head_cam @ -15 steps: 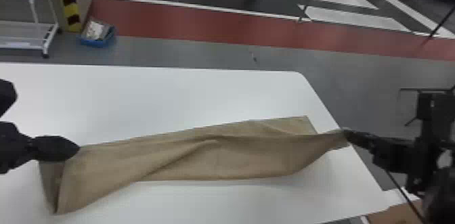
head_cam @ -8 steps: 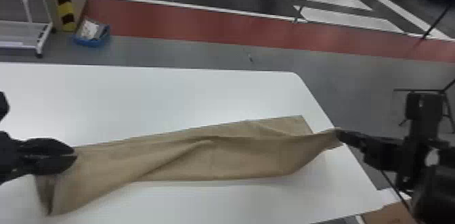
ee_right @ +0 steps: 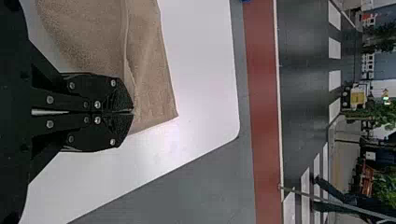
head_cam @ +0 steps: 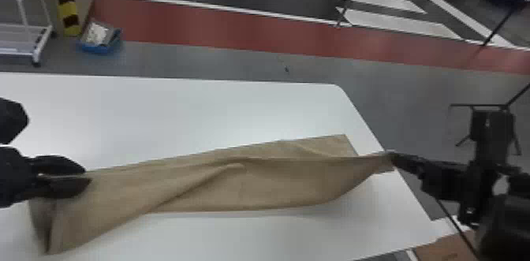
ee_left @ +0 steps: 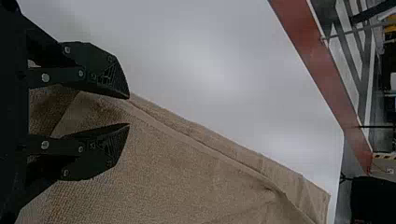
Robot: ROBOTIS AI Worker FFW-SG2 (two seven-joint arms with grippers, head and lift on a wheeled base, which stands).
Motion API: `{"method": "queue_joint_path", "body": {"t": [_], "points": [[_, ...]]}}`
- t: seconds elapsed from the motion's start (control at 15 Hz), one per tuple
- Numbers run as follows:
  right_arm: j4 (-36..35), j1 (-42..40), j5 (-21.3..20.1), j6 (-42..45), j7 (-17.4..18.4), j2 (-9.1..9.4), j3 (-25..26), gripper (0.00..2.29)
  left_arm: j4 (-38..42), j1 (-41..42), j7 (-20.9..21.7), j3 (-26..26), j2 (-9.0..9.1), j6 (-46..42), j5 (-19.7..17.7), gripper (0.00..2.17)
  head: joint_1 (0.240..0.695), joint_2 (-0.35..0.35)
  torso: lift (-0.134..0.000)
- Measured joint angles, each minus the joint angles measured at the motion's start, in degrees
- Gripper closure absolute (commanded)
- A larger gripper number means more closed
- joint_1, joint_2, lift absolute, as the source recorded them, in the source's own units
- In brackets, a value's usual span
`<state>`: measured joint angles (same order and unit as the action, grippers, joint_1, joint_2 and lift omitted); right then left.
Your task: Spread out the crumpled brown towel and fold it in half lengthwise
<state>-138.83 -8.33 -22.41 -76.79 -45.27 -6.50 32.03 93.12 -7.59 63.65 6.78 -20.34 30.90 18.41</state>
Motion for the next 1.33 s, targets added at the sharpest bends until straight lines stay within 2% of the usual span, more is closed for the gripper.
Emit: {"method": "queue_joint_path", "body": {"t": [0.4, 0.47, 0.53, 0.93, 1.07, 1.33], "points": [[0.05, 0.41, -0.04, 0.01, 0.0, -0.09, -0.4, 1.19, -1.19, -0.63, 0.5, -0.46, -0.8, 0.0, 0.66, 0.82, 0.695, -0.305, -0.124], [0.05, 0.42, -0.11, 0.01, 0.0, -0.06, -0.49, 1.19, -1.19, -0.62, 0.69, -0.46, -0.83, 0.0, 0.68, 1.03, 0.695, -0.305, -0.124], [0.05, 0.42, -0.15, 0.01, 0.0, -0.03, -0.52, 1.19, -1.19, -0.61, 0.87, -0.46, -0.84, 0.0, 0.68, 1.08, 0.695, -0.304, -0.124], [0.3, 0.44, -0.18, 0.01, 0.1, 0.08, -0.58, 1.19, -0.48, 0.14, 1.94, -1.03, -0.98, -0.86, 0.66, 1.09, 0.695, -0.307, -0.124], [0.4, 0.57, -0.18, 0.07, 0.18, 0.08, -0.65, 1.19, 0.81, 1.0, 2.8, -2.35, -1.29, -1.38, 0.14, 1.09, 0.695, -0.304, -0.124], [0.64, 1.57, -0.18, 0.02, 0.18, 0.02, -0.39, 1.19, 6.71, 3.4, 7.8, -9.31, -1.87, -1.39, -4.35, 1.09, 0.695, -0.291, -0.124]]}}
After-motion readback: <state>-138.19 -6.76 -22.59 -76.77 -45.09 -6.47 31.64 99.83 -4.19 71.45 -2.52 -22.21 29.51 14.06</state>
